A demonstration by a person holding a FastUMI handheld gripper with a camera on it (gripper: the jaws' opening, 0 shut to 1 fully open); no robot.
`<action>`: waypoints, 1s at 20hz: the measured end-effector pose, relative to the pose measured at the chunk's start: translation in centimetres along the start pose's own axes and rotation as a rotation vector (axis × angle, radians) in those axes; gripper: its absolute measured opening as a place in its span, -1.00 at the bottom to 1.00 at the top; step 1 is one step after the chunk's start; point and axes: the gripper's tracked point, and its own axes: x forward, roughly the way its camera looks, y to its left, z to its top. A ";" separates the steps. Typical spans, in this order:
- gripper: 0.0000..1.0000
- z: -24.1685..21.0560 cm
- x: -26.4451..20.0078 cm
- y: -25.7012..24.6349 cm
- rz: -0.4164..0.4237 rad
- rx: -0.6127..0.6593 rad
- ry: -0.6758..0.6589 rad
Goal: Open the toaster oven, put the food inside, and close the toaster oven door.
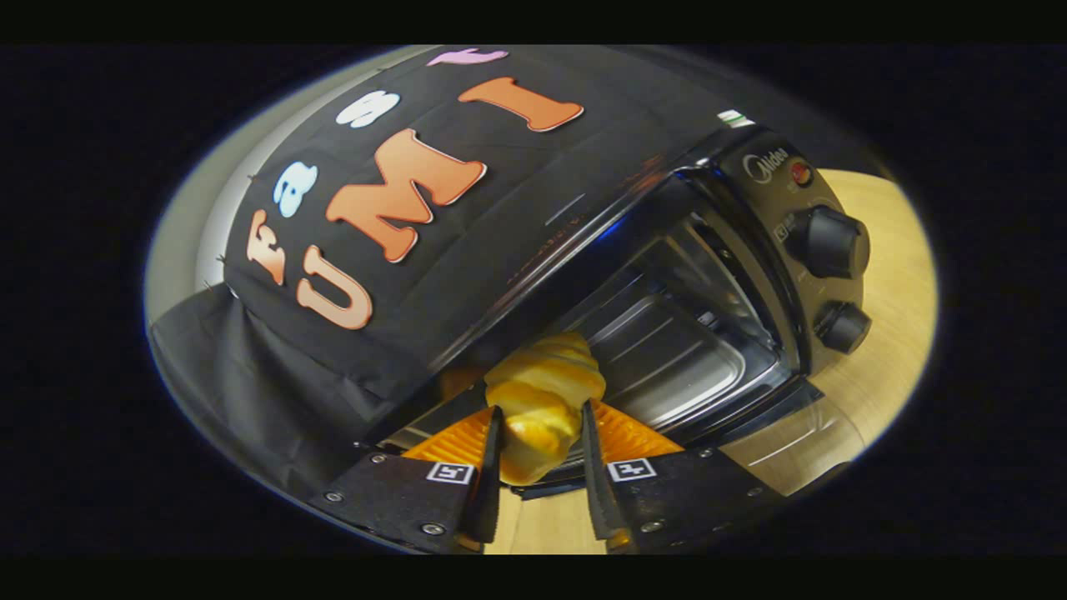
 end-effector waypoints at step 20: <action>0.93 -2.4 -10.4 -1.6 -0.142 -0.523 0.031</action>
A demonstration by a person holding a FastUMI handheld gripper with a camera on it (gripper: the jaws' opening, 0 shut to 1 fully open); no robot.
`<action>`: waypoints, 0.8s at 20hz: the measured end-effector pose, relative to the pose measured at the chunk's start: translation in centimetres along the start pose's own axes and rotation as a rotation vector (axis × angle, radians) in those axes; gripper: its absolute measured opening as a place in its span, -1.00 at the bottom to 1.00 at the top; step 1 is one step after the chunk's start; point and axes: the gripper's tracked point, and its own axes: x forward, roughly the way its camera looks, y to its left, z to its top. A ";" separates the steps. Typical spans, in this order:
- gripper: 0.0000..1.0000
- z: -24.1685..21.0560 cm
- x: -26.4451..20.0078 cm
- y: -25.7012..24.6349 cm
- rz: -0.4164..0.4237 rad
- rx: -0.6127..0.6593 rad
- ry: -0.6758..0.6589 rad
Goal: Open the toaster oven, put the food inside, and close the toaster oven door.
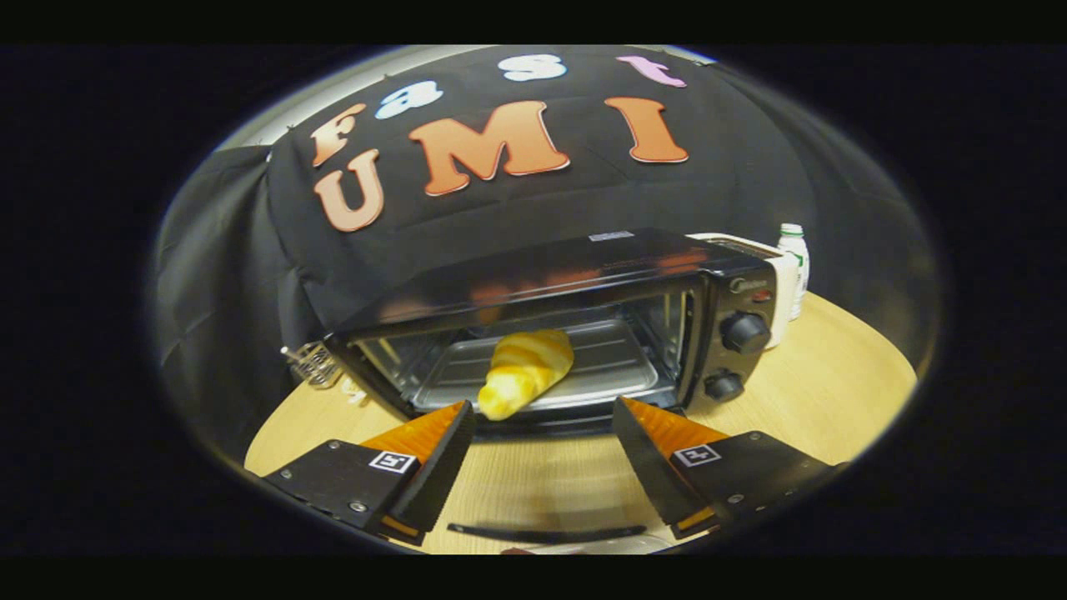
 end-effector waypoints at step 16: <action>0.92 -12.7 -7.0 -1.4 0.046 -0.046 0.257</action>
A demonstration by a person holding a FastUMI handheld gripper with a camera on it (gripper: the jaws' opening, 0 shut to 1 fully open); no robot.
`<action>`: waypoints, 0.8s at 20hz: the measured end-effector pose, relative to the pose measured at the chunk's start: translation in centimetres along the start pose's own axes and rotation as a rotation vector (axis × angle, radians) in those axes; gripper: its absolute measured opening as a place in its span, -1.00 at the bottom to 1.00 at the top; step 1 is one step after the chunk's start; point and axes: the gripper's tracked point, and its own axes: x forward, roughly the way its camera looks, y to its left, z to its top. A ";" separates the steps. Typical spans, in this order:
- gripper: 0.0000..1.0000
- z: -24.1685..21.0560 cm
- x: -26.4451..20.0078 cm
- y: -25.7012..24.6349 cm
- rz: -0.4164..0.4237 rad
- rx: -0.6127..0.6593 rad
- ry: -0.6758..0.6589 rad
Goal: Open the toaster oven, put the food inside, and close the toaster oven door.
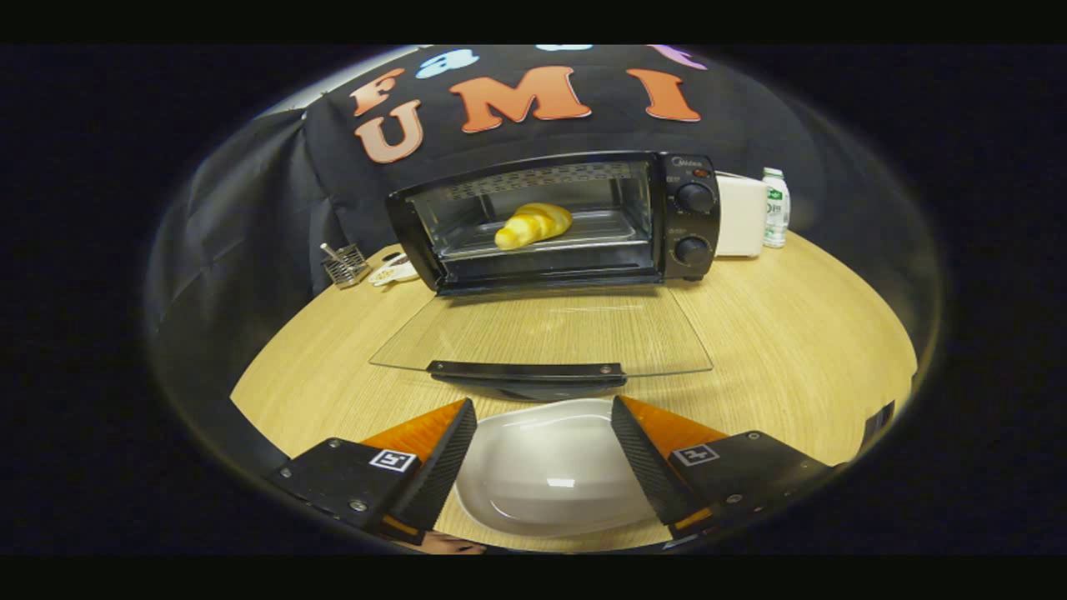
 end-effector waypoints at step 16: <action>0.79 10.0 -2.5 1.8 -0.045 -0.098 -0.174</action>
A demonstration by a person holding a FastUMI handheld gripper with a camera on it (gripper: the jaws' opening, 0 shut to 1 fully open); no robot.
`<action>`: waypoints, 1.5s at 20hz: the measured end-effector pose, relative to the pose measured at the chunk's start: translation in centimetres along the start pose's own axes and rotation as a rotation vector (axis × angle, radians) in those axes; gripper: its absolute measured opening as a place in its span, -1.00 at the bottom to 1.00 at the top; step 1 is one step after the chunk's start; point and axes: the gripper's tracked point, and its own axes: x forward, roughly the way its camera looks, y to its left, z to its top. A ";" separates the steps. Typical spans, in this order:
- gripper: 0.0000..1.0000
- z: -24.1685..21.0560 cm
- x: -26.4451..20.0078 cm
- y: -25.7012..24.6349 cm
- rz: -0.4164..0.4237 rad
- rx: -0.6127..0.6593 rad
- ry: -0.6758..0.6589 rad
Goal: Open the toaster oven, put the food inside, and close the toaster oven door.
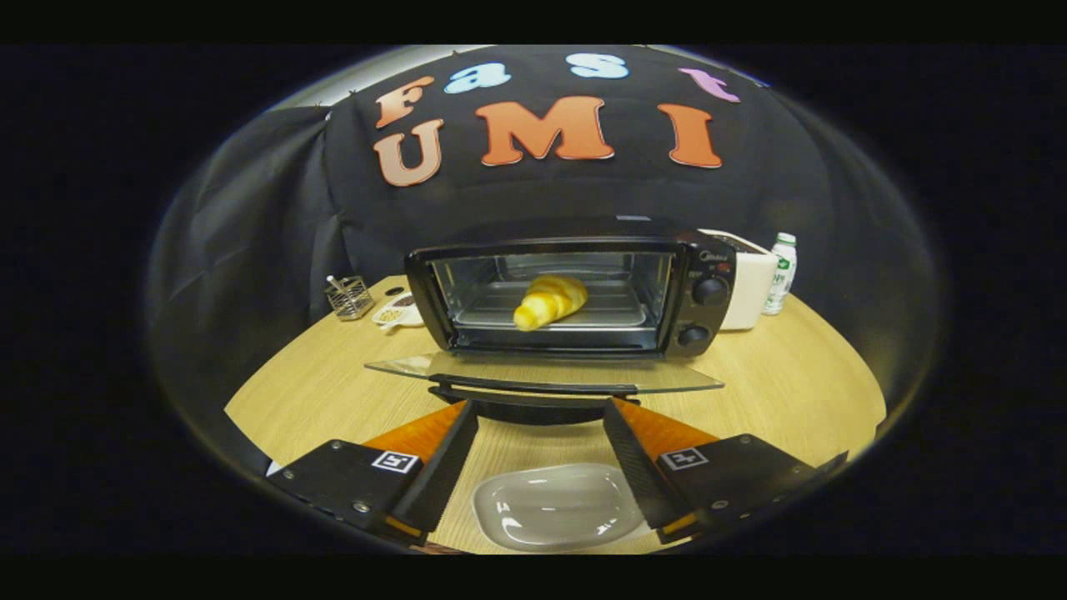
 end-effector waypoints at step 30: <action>0.86 17.4 -8.3 -1.4 -0.006 -0.046 -0.524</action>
